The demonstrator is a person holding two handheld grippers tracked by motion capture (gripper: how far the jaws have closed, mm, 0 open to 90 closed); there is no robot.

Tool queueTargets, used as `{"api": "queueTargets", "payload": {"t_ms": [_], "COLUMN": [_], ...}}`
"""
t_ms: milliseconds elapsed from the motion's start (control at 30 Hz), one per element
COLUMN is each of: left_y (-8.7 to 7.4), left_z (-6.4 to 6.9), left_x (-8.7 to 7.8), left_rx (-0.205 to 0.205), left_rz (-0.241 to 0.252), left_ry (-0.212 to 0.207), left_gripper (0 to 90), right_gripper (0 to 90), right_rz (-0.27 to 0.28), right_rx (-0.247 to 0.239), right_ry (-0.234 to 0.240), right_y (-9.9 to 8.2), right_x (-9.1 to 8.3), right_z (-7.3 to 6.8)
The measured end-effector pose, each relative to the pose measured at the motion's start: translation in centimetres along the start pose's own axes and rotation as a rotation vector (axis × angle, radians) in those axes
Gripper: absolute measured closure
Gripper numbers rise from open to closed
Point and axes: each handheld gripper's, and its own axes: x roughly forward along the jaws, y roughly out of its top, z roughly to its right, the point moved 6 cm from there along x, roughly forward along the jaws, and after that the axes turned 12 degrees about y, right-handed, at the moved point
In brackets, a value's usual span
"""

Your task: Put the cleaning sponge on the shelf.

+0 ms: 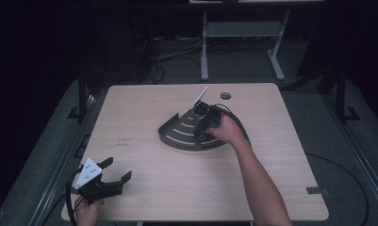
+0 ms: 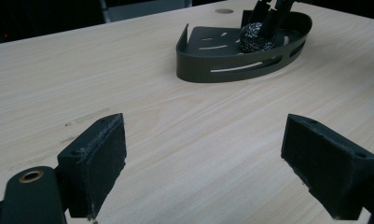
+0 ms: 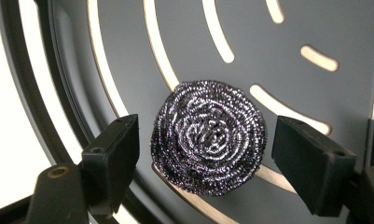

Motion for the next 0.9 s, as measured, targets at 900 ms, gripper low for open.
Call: {"api": "queueTargets", "payload": {"t_ms": [900], "left_y": [-0.1], "left_z": [0.1], "left_x": [0.0], "left_rx": [0.005], "left_rz": [-0.002], "left_ry": [0.002], "left_gripper": [13.3], "right_gripper": [19.5], "right_rz": [0.037], "right_rx": [-0.028], "right_ry": [-0.001], "right_y": [-0.8], "right_x": [-2.5], "right_z": [-1.1]}}
